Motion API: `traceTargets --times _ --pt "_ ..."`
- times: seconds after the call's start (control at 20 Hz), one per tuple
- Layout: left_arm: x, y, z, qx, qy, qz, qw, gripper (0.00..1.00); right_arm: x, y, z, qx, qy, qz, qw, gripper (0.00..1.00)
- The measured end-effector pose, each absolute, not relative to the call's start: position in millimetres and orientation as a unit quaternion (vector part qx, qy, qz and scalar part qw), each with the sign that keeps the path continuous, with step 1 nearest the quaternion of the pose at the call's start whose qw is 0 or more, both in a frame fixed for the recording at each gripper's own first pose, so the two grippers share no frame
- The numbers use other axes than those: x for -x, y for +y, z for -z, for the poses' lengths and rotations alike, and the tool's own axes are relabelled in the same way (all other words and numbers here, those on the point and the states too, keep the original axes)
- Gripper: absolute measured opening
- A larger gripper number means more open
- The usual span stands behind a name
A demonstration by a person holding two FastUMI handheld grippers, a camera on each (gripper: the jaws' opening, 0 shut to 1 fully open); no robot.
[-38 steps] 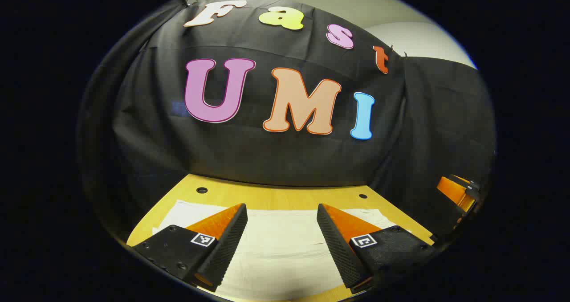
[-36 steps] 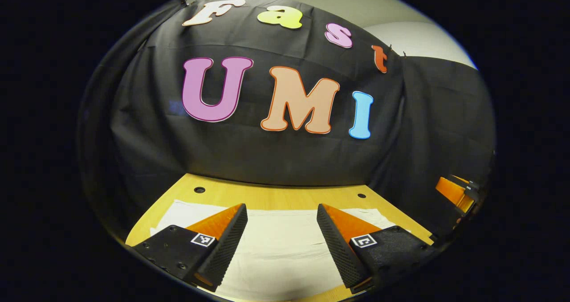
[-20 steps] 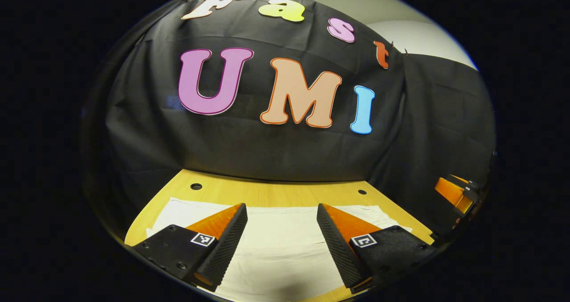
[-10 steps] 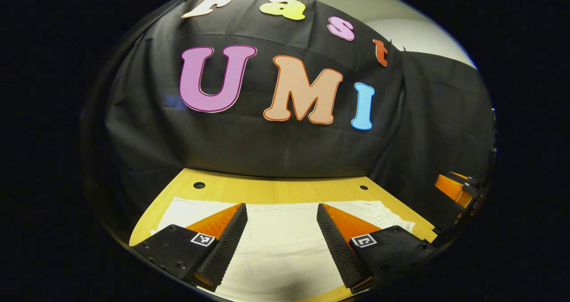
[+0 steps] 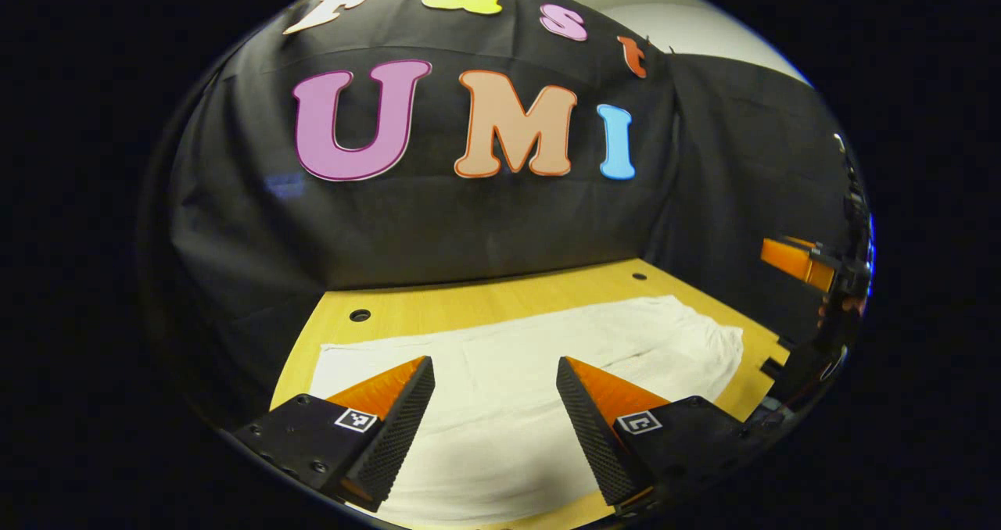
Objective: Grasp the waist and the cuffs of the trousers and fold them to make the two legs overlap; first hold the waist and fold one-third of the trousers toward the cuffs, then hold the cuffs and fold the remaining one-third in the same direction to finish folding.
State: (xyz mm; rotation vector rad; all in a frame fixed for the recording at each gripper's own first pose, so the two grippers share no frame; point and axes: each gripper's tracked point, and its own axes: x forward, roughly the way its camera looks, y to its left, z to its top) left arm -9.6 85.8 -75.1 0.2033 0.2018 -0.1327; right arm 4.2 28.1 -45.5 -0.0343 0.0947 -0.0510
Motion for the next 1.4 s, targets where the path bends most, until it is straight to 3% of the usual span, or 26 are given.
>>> traceTargets --times 0.3,0.6,1.0,1.4 --pt "37 119 133 -0.150 0.201 0.110 0.962 0.94 1 40 66 0.021 0.067 0.020 0.997 0.96" --pt "72 144 178 -0.226 0.298 0.178 0.910 0.93 1 51 80 0.031 0.083 0.004 0.996 0.96" --pt "119 183 226 -0.336 0.421 0.265 0.799 0.95 0 50 89 0.037 0.096 -0.003 0.995 0.98" --pt "149 218 246 -0.402 0.504 0.288 0.708 0.91 2 36 102 0.047 0.117 0.002 0.992 0.98"
